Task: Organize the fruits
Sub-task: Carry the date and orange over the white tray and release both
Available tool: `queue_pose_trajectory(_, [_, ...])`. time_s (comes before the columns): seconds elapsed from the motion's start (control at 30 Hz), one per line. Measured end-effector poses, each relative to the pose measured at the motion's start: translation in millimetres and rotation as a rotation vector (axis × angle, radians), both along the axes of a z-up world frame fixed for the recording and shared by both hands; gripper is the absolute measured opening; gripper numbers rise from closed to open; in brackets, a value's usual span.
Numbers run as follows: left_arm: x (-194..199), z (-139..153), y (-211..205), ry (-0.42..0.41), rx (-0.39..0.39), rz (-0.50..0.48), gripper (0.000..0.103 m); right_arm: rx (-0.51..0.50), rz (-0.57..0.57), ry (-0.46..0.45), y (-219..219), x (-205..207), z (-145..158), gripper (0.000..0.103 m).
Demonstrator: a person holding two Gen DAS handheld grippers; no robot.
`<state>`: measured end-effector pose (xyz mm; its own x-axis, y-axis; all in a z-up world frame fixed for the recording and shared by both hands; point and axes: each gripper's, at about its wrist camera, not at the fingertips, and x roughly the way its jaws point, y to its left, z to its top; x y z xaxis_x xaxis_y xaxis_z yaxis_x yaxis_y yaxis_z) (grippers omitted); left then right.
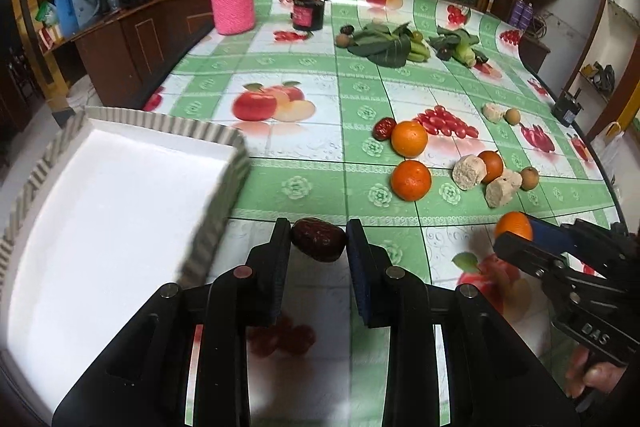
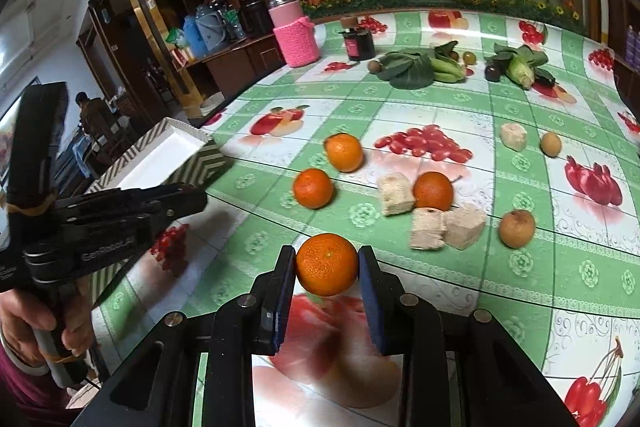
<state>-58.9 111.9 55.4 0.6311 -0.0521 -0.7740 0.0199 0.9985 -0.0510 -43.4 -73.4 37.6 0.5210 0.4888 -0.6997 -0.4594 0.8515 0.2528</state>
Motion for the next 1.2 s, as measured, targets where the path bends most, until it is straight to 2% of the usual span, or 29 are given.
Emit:
queue_pose_trajectory(0.13, [-17.2, 17.8, 21.5, -0.037, 0.025, 0.036, 0.028, 0.02, 0.024, 0.001, 9.8, 0.1, 4.5, 0.031])
queue_pose_trajectory(0.33, [-29.2, 28.4, 63.4, -0.094, 0.09, 0.186, 0.028, 0.047, 0.076, 0.004, 33.4, 2.7, 8.9, 0.031])
queue_pose_trajectory(0.43, [-21.3, 18.5, 70.9, -0.072, 0.07, 0.198, 0.028, 0.04, 0.1, 0.002, 44.1, 3.3, 9.9, 0.031])
queue_pose_trajectory(0.57, [-4.2, 3.5, 67.6, -0.016, -0.036, 0.189, 0.028, 0.02, 0.115, -0.011, 51.6, 5.7, 13.3, 0.031])
queue_pose_trajectory(0.7, [-5.8, 14.5, 56.5, -0.063, 0.006, 0.185, 0.028, 0.009, 0.107, -0.011, 49.6, 9.3, 17.4, 0.031])
queue_pose_trajectory(0.87, [-11.5, 27.5, 75.0, -0.121, 0.077, 0.243, 0.028, 0.036, 0.102, -0.006, 43.9, 13.5, 16.5, 0.031])
queue_pose_trajectory(1.07, [5.4, 0.8, 84.4, -0.025, -0.031, 0.267, 0.028, 0.036, 0.117, 0.005, 47.3, 16.0, 12.1, 0.031])
queue_pose_trajectory(1.13, [11.2, -3.3, 77.2, -0.007, -0.081, 0.246, 0.028, 0.028, 0.12, 0.001, 47.5, 15.4, 12.9, 0.031])
queue_pose_trajectory(1.2, [15.7, -2.2, 64.0, -0.011, -0.09, 0.213, 0.028, 0.024, 0.119, 0.002, 47.8, 16.7, 14.0, 0.031])
